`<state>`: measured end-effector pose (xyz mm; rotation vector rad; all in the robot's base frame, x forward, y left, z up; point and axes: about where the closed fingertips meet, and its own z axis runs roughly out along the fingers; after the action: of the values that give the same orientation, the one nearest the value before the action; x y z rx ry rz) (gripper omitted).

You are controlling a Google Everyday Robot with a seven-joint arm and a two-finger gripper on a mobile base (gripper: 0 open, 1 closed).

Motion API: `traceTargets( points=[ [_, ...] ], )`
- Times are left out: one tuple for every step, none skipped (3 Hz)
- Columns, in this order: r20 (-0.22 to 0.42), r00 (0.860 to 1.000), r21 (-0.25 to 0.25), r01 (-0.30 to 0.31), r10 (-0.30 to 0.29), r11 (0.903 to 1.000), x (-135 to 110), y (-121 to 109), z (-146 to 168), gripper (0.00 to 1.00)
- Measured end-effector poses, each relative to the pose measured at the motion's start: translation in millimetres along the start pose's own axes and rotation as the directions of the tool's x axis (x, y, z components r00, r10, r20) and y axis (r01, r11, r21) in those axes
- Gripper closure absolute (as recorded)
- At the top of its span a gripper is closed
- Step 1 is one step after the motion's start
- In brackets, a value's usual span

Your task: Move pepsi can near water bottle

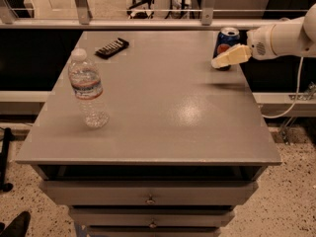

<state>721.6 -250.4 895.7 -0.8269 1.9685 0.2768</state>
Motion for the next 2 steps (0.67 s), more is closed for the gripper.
traceTargets(
  points=[
    [0.094, 0.994, 0.03, -0.055, 0.052, 0.998, -6, -16, 6, 0.25],
    [0.128, 0.99, 0.059, -0.069, 0.061, 0.9959, -6, -26, 2, 0.48]
  ],
)
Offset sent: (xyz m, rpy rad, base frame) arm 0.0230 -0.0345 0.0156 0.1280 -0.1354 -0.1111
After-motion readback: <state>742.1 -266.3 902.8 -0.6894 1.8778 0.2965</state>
